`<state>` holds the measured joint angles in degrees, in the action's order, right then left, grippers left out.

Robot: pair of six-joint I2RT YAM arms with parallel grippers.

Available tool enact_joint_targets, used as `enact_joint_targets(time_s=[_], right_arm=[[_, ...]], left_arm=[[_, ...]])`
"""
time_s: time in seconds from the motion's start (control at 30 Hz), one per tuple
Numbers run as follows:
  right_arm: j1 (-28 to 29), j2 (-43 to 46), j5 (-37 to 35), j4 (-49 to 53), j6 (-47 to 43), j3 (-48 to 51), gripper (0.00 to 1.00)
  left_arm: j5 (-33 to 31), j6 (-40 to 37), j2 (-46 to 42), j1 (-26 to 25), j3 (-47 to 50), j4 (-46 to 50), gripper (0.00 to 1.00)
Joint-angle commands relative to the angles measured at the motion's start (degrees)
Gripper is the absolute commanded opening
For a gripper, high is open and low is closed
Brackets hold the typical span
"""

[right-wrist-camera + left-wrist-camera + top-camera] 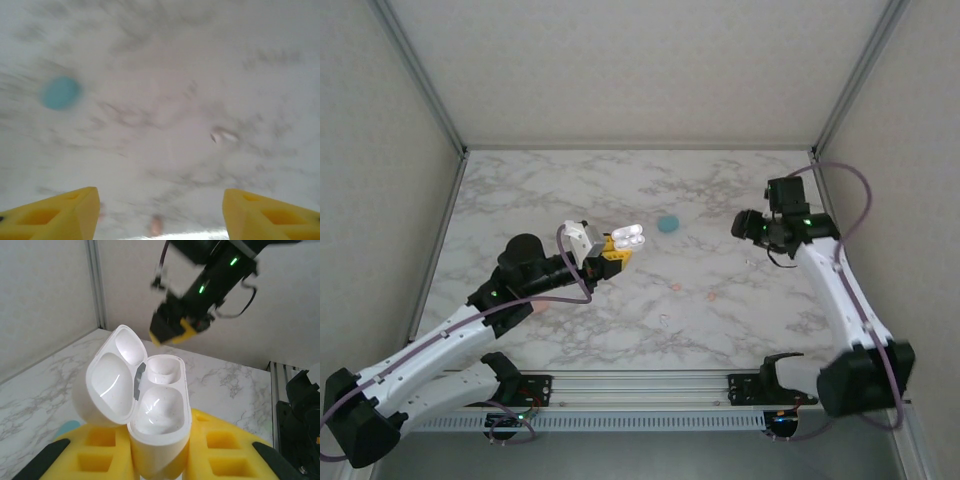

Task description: Insert wireless bluetooth earbuds into charging case

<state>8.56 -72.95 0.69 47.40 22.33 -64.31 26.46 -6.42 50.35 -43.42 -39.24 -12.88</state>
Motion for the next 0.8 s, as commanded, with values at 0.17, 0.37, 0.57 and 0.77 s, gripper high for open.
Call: enact_joint_targets(time_s=[0.17,0.37,0.57,0.77], right_arm=[[-9.02,-14.68,6.57,-4.94,-8.34,1.08,0.67],[-10.94,-23.36,10.58,-7.59,-7.84,-2.43,0.67],[-11.08,-29.83,15.06,-12.05,-6.32,-2.55,0.66],[-11.08,-31.71,13.59,-11.1,-5.93,-2.28,0.62]], left_arm=[[0.17,1.47,-1.05,-0.44,0.57,-0.29,0.15],[0.02,1.93,-0.71,-0.46,0.59,-0.53,0.16],[0.17,1.59,-0.07,-0.46,-0.19,-0.01,0.16],[-0.31,0.66,-0.68,-0.44,-0.31,1.32,0.16]])
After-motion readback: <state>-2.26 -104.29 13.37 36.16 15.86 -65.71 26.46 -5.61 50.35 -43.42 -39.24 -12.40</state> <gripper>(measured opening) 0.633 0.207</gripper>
